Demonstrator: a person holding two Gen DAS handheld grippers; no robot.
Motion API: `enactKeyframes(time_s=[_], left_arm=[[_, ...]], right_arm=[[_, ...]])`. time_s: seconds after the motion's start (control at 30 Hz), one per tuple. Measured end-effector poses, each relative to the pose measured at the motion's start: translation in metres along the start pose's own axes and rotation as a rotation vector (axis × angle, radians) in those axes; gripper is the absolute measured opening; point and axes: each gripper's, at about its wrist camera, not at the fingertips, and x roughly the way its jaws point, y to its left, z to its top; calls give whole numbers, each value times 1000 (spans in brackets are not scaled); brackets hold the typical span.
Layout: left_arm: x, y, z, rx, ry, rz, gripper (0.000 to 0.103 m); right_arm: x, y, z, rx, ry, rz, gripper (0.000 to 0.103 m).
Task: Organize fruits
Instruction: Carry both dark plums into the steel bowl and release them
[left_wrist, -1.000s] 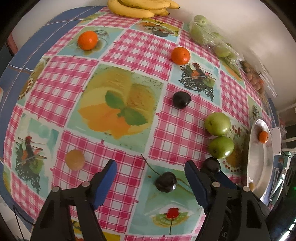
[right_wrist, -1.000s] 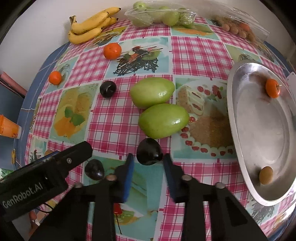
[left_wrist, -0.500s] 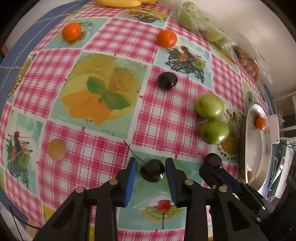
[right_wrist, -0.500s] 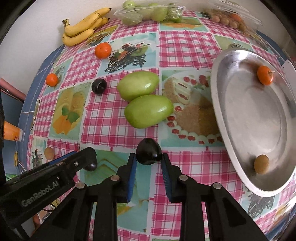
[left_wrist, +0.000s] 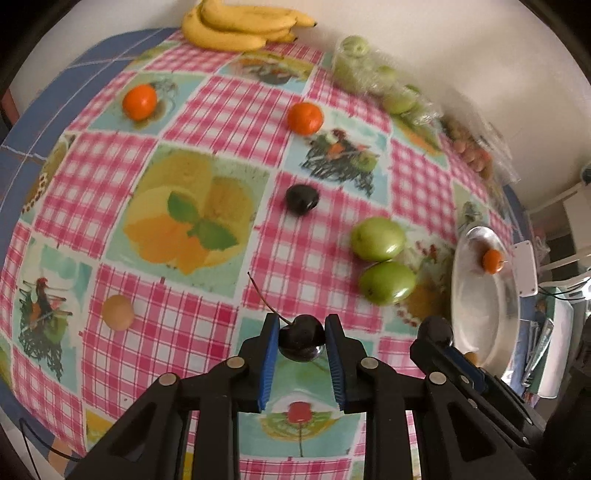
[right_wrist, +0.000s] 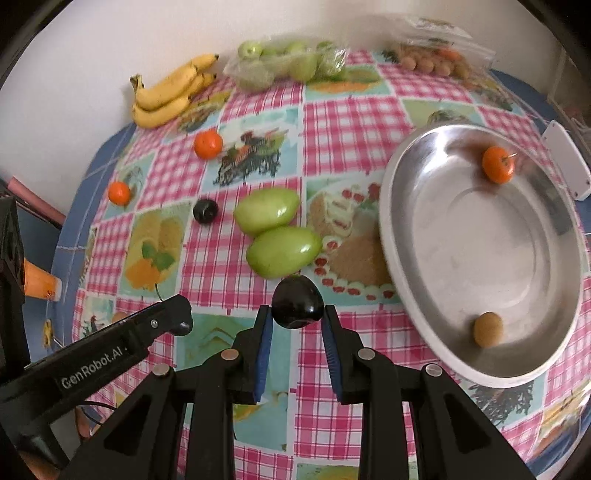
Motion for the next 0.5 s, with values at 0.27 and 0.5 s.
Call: enactKeyframes(time_s=[0.27,0.5], left_arm=[[-10,-22,2,57,-48,-13,27],[-4,-52,-2,127,-59,-53,27]], right_arm=[[-16,-25,1,50,-31,-8,28],[-21,-72,-1,180,-40,-101,28]])
